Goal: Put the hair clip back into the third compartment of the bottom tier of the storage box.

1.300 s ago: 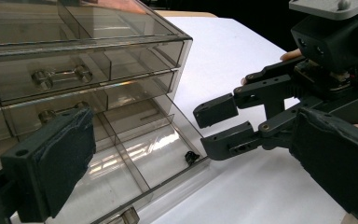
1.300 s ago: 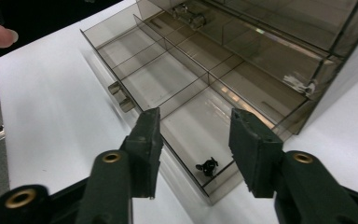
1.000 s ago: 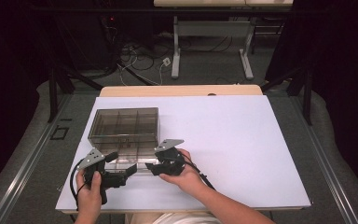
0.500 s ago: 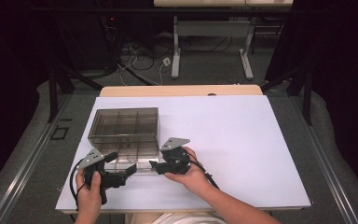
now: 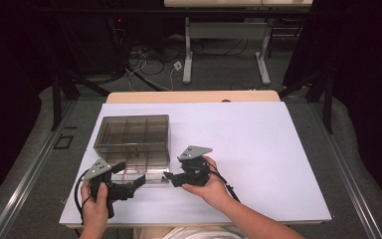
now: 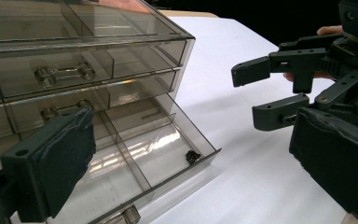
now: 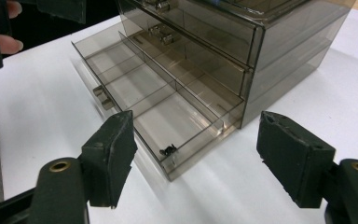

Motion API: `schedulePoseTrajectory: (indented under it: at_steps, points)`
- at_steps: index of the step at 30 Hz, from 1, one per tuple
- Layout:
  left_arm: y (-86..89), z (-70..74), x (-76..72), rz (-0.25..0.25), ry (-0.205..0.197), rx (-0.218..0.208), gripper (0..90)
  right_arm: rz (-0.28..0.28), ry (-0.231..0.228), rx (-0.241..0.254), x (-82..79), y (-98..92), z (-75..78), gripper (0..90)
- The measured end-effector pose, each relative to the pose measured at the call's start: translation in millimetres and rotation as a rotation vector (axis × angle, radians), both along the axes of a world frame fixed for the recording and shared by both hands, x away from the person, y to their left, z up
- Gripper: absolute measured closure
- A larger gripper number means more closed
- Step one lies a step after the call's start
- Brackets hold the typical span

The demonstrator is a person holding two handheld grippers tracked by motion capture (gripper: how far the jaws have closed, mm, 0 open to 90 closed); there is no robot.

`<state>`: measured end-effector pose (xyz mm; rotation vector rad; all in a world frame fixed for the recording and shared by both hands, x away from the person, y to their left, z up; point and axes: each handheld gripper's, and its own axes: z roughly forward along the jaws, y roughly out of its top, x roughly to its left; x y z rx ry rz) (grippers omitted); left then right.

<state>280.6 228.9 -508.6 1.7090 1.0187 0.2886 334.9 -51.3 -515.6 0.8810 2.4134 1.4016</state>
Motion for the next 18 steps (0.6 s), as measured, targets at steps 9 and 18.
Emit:
schedulePoseTrajectory:
  at_steps: [9, 18]
  points:
    - [-0.2, 0.1, -0.1, 0.001, -0.002, 0.008, 0.7, -0.006, -0.028, -0.034, -4.0, -8.5, 6.5, 19.9]
    - [-1.1, 0.2, 0.4, -0.002, -0.005, 0.013, 0.7, -0.016, -0.015, -0.027, -6.4, -20.3, 8.6, 15.1]
